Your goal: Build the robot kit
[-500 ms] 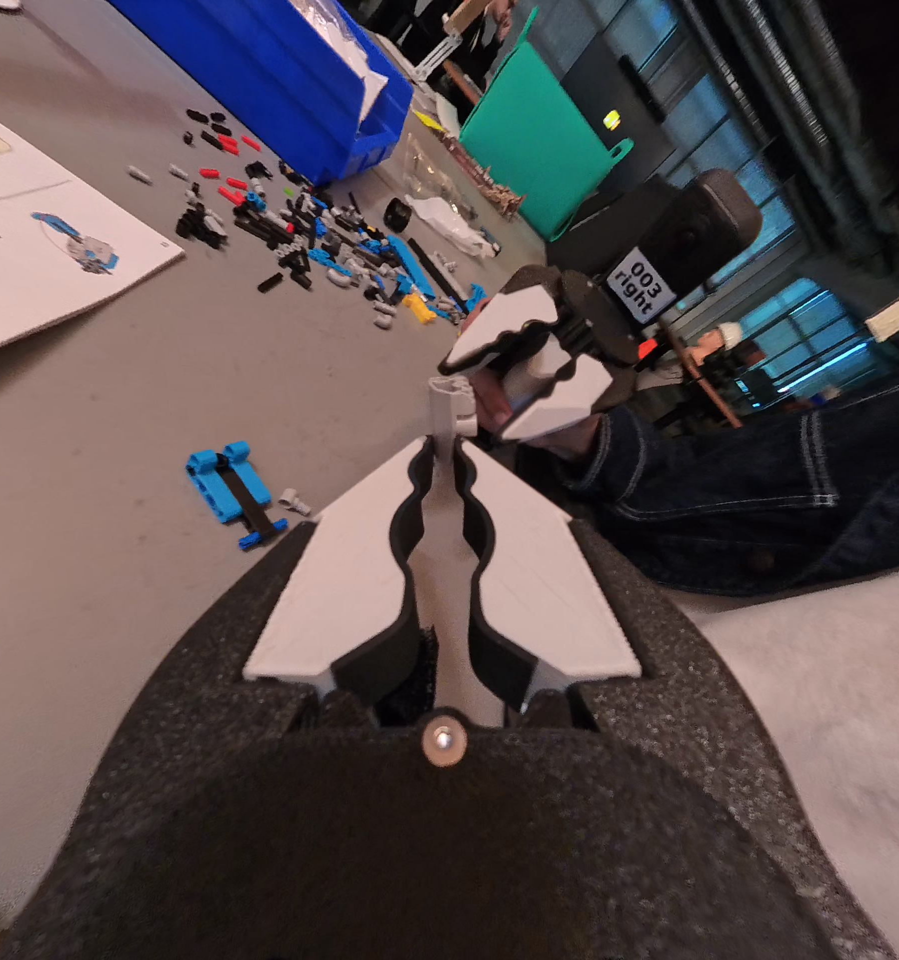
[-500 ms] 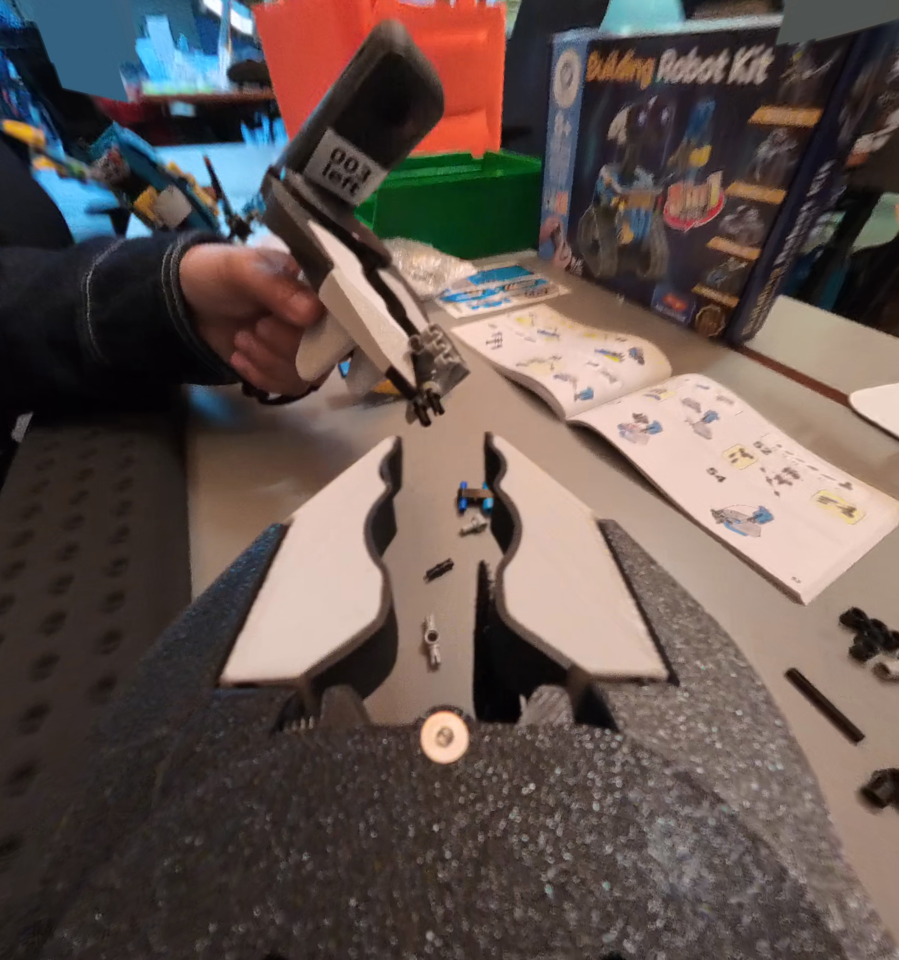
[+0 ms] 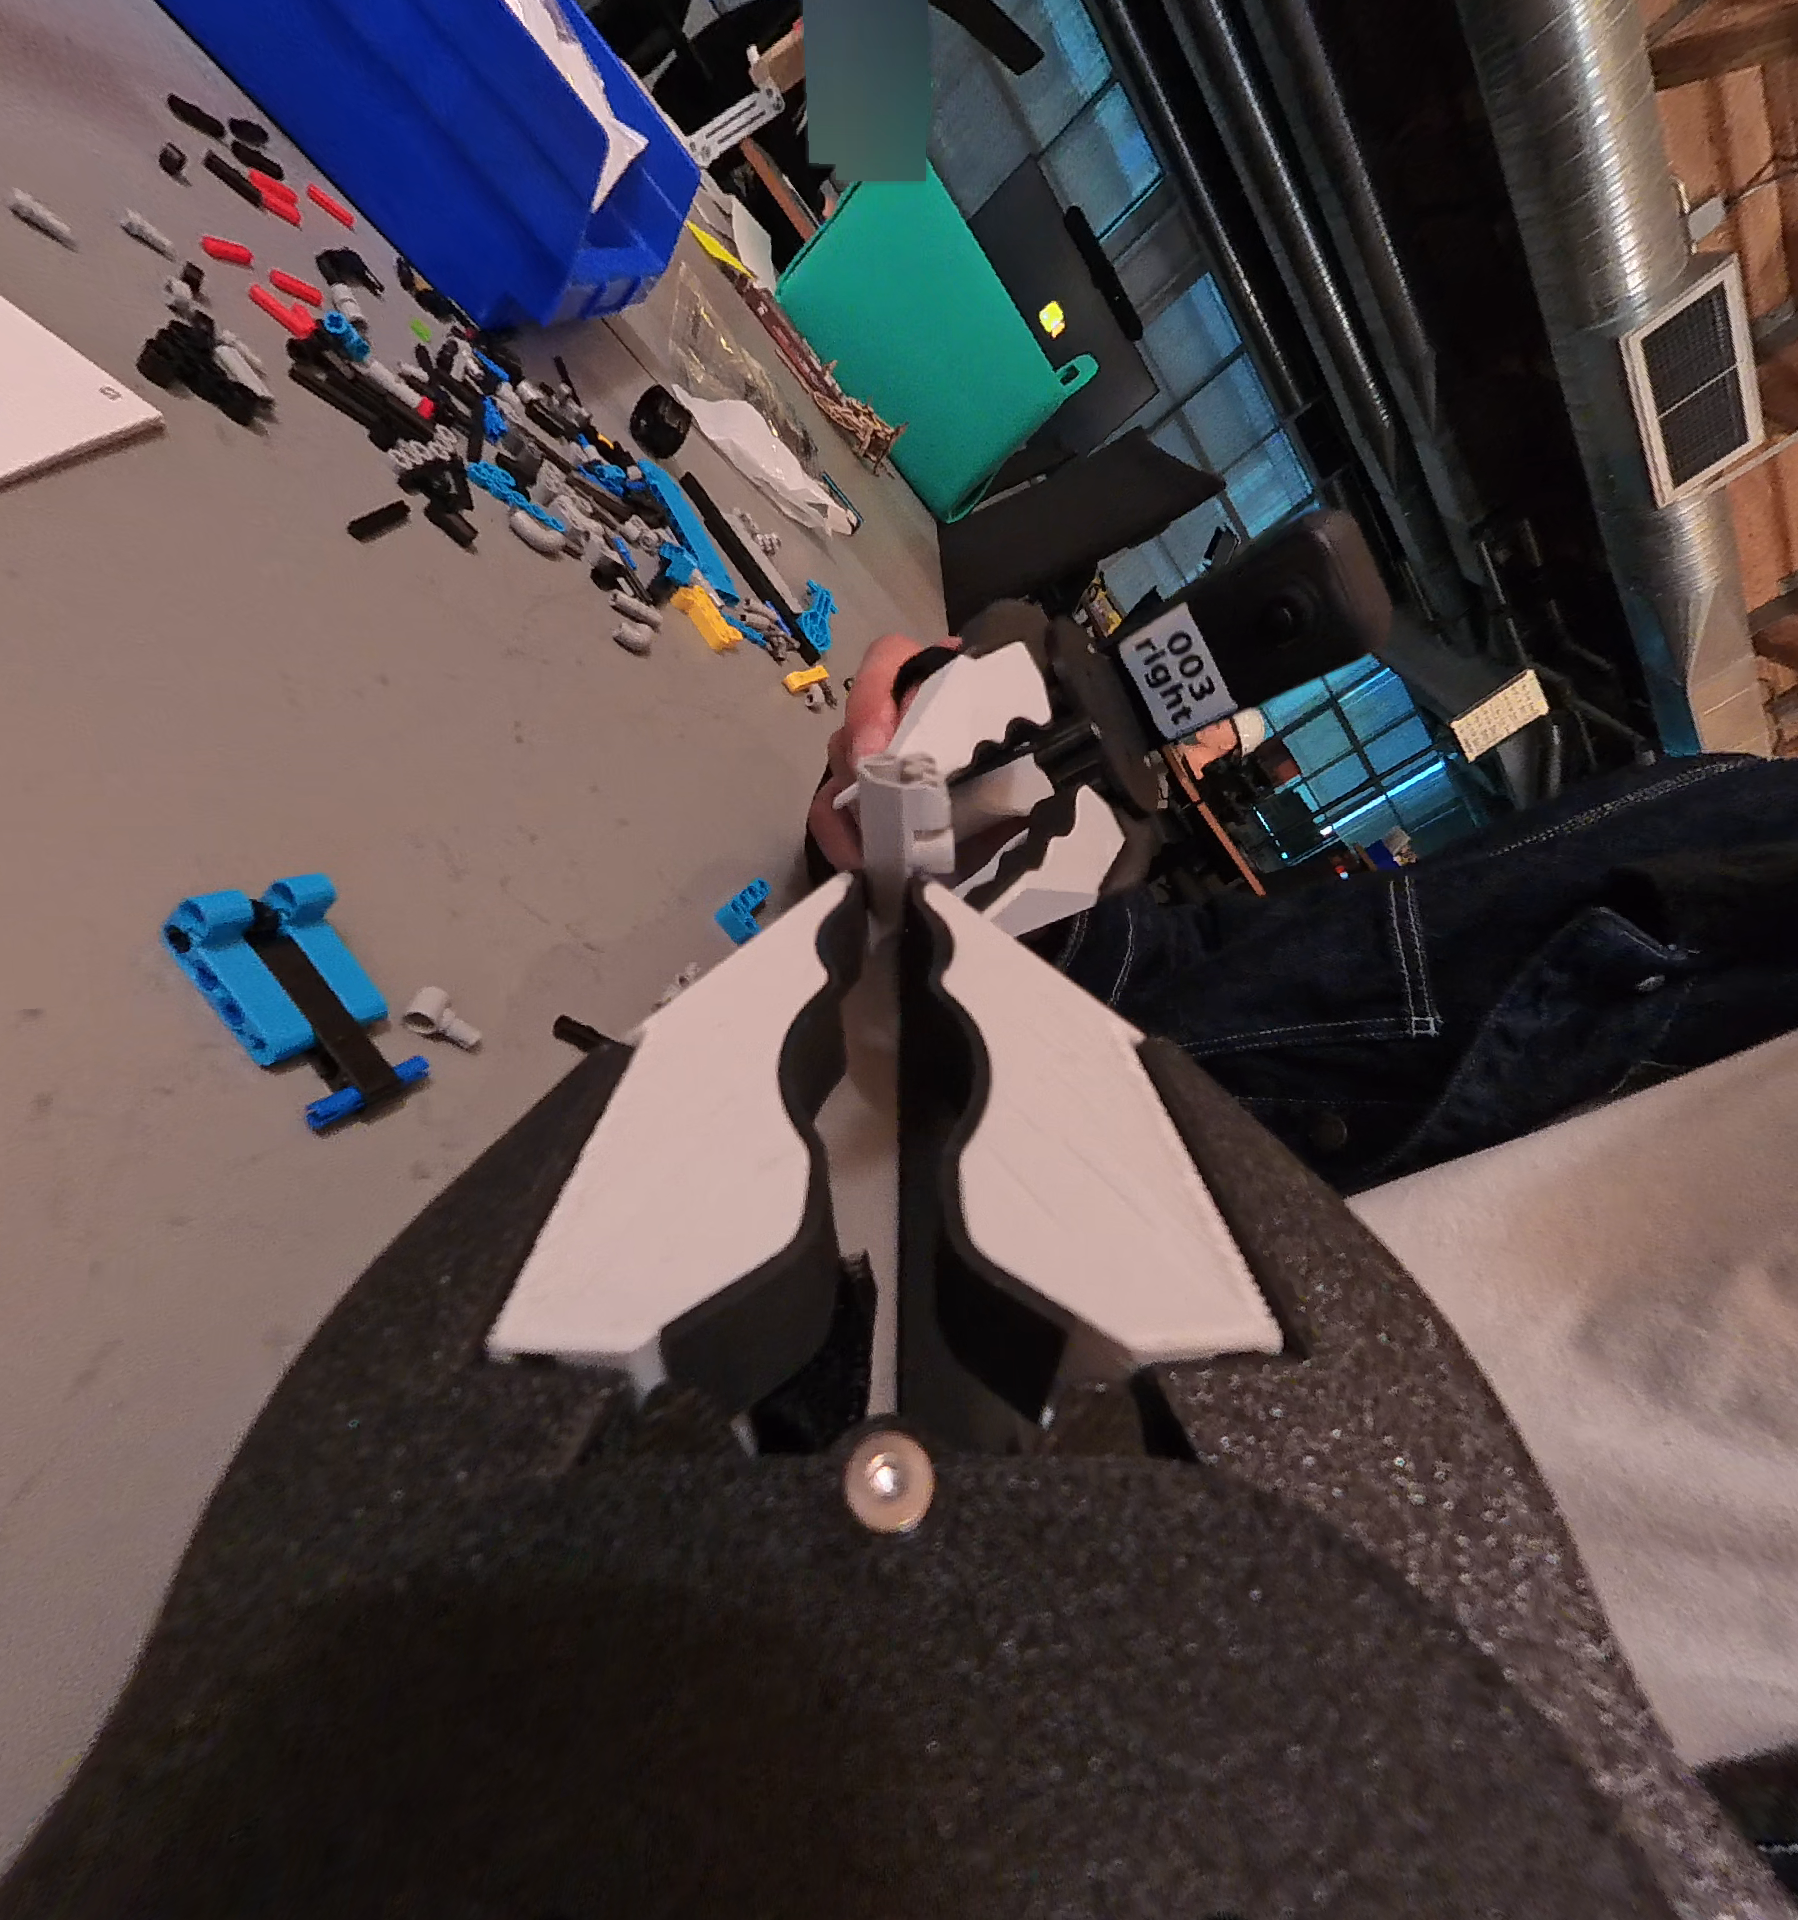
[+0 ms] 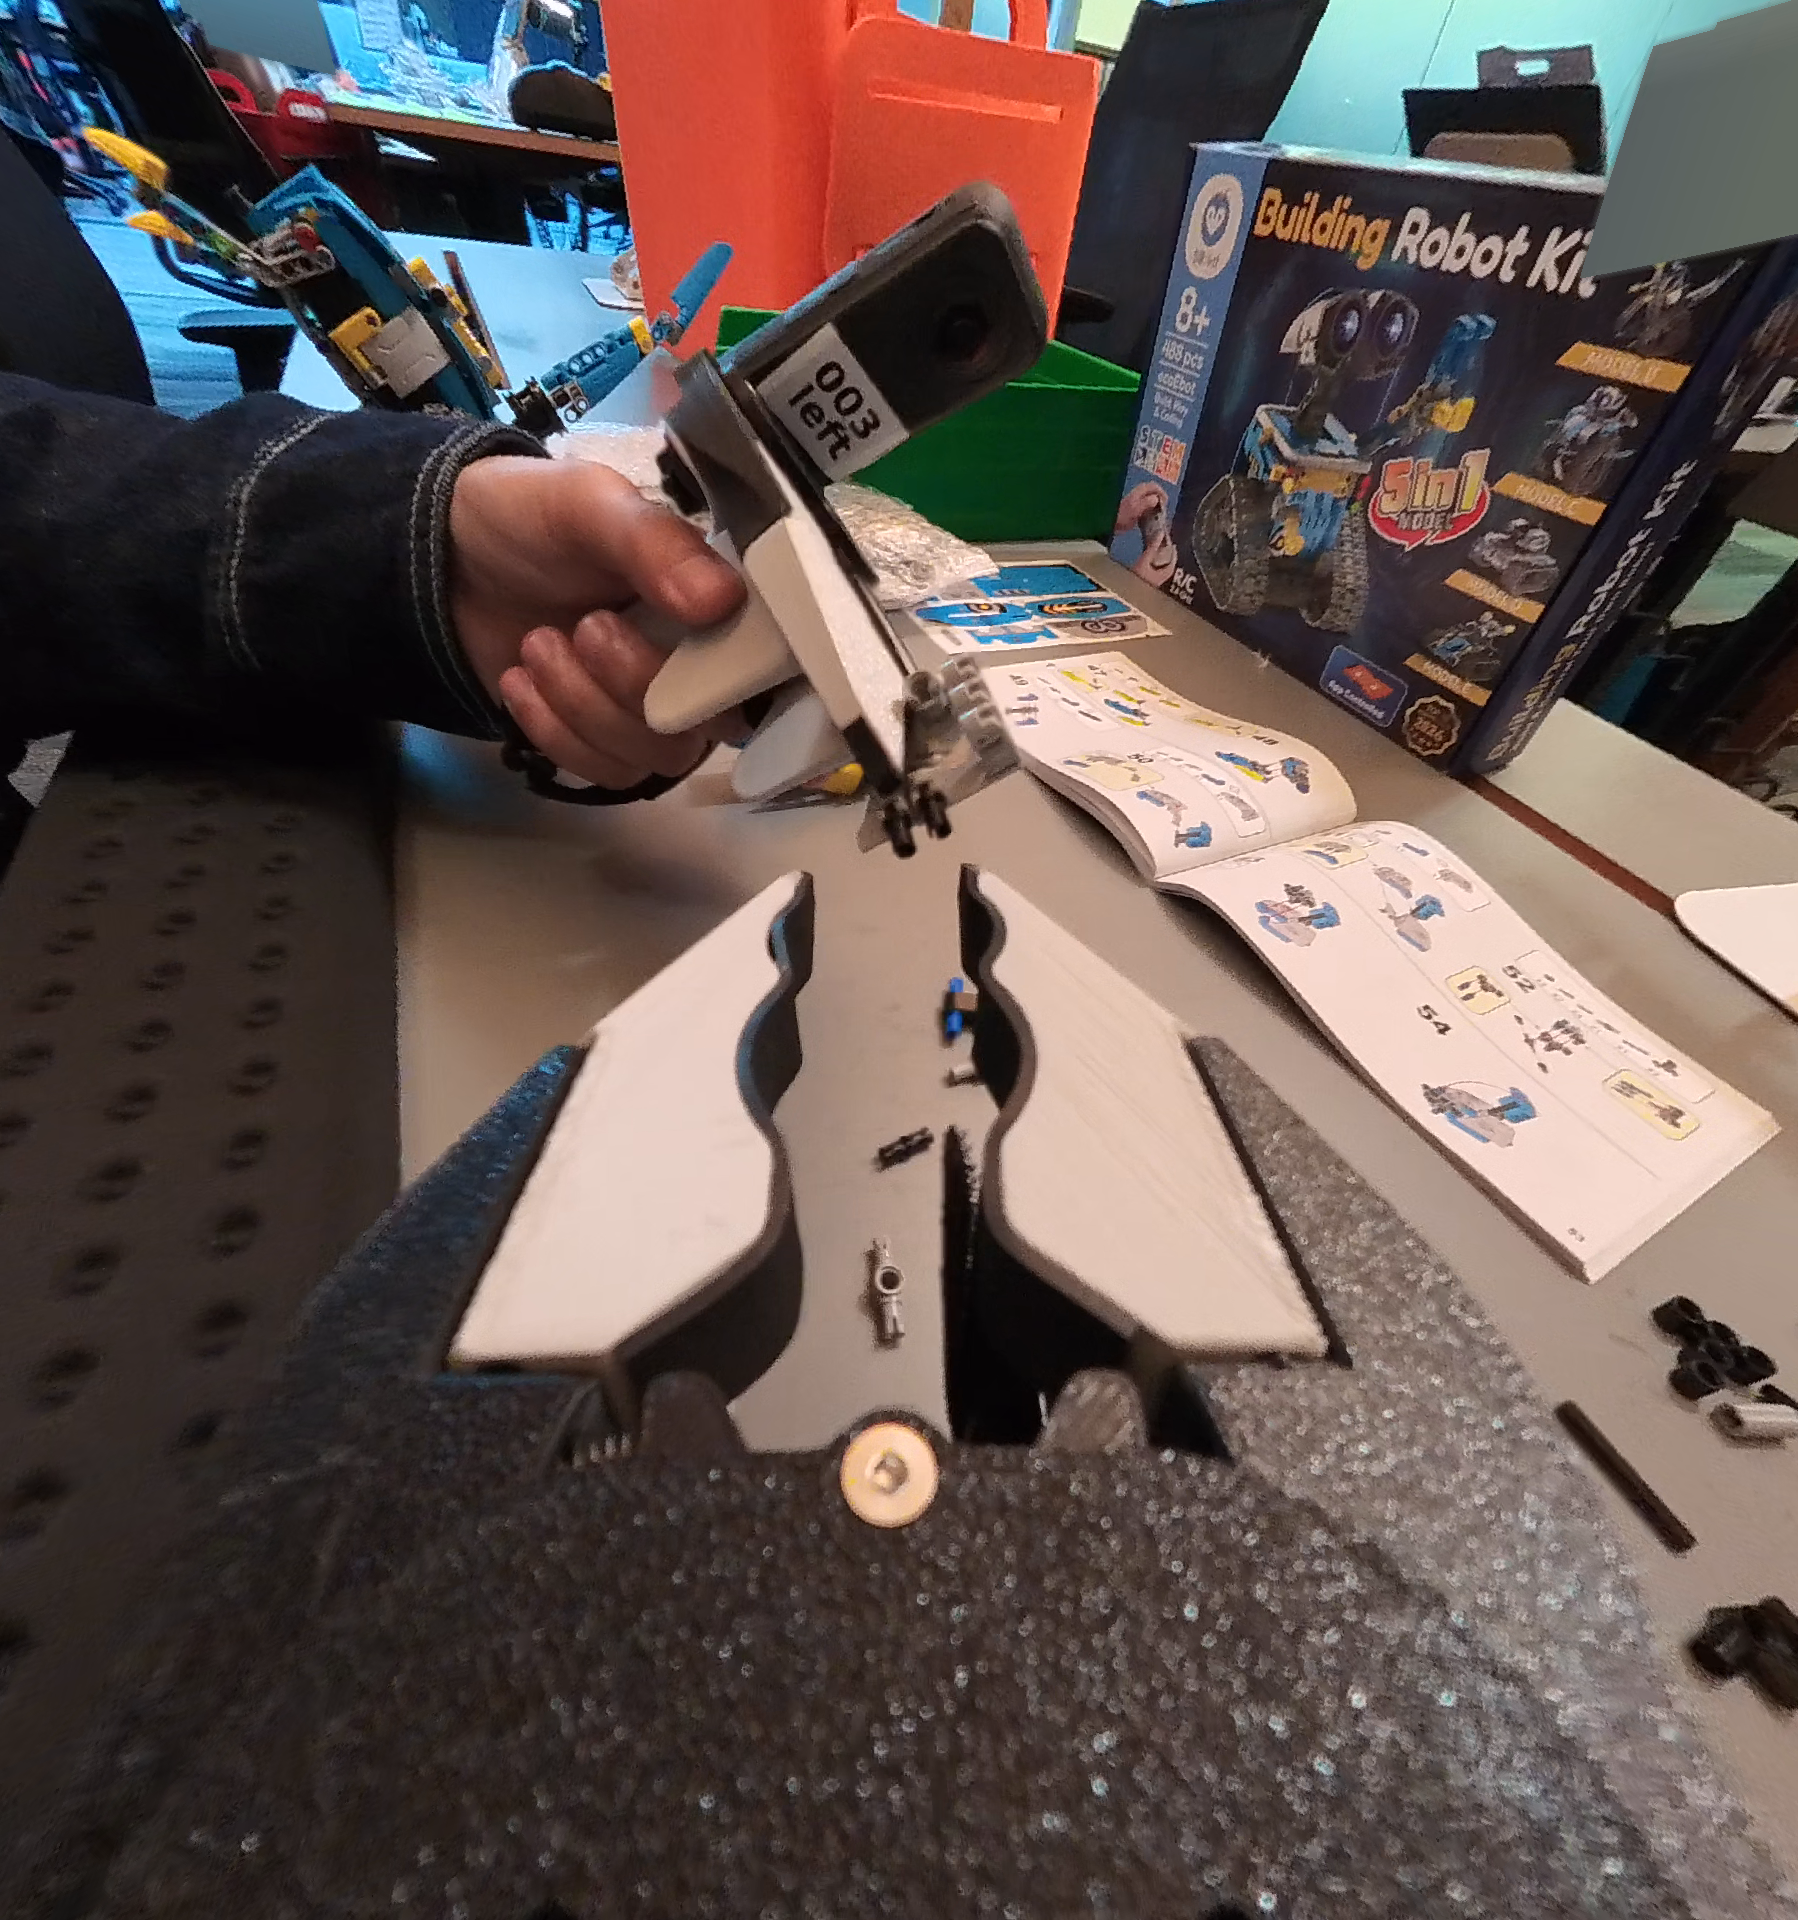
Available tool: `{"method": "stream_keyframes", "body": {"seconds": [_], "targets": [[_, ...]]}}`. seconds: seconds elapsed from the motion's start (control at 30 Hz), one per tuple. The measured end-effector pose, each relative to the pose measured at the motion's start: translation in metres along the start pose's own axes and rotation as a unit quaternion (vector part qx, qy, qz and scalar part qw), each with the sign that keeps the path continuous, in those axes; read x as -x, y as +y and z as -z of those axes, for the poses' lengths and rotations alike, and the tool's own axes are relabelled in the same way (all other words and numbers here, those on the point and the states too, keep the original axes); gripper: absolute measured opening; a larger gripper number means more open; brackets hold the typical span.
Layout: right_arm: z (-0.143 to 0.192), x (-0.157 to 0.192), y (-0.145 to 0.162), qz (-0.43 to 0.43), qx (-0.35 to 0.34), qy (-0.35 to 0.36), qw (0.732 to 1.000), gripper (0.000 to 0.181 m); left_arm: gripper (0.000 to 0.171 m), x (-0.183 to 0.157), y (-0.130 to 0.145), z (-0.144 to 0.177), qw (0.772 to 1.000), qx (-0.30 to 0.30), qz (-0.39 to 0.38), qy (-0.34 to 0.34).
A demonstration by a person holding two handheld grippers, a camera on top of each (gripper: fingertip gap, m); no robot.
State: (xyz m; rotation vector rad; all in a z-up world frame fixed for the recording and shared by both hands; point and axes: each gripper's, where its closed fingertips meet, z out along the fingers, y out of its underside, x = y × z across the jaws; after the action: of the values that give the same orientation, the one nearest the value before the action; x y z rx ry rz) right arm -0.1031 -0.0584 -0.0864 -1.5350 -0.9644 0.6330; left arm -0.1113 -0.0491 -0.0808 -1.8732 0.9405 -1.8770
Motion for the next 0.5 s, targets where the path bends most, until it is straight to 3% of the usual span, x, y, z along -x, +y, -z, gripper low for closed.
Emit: {"method": "stream_keyframes", "body": {"seconds": [0.5], "targets": [[0.004,-0.01,0.002,-0.022,0.001,0.018,1.0,0.021,0.007,0.002,0.005,-0.003,1.0,0.015,-0.009,-0.012]]}}
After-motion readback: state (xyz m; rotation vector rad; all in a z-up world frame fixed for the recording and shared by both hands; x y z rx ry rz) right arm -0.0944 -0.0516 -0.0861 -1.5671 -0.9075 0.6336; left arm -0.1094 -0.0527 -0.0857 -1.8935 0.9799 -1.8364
